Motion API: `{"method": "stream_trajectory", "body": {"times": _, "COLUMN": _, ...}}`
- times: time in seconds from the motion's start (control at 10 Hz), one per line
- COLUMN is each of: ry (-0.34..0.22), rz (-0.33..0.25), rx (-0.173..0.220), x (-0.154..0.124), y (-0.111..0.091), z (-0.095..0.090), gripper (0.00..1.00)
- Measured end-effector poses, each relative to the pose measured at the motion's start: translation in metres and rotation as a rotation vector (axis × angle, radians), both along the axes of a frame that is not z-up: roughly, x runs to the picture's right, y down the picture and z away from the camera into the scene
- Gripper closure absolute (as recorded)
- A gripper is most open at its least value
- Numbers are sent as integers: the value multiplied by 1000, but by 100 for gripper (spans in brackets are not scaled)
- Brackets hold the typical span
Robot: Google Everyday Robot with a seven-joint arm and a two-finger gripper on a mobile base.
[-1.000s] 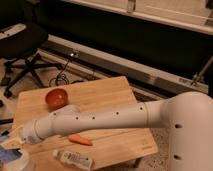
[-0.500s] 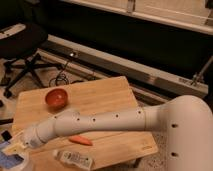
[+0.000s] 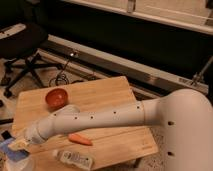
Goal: Place the white sponge in the ceramic cup
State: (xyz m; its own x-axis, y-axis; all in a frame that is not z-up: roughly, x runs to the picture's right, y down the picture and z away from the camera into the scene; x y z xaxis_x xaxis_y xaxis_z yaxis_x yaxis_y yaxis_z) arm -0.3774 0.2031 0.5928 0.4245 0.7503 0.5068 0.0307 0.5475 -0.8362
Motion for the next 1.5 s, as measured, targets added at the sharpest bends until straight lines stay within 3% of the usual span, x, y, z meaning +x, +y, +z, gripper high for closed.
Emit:
{"method": "stream_trajectory", "body": {"times": 0.2, "ry": 19, "rz": 9, "rx": -22, "x": -2, "y": 0, "z": 0, "gripper": 27}}
{"method": "stream_trajectory", "body": {"times": 0.4, "ry": 41, "rz": 0, "rx": -73, "x": -5, "y": 7, "z": -1, "gripper": 20}}
{"method": "stream_trajectory", "body": {"times": 0.6, "ry": 56, "rz": -18, "rx": -125, "x": -8, "y": 16, "z": -2, "gripper": 20}}
{"method": "stream_trajectory", "body": {"times": 0.9, "ry": 62, "rz": -31, "rx": -166, "x": -12, "y": 21, "z": -3, "gripper": 20}}
{"method": "stream_trajectory", "body": {"times": 1.5, "ry": 76, "rz": -5, "rx": -178, "x": -10, "y": 10, "z": 1, "gripper": 20}}
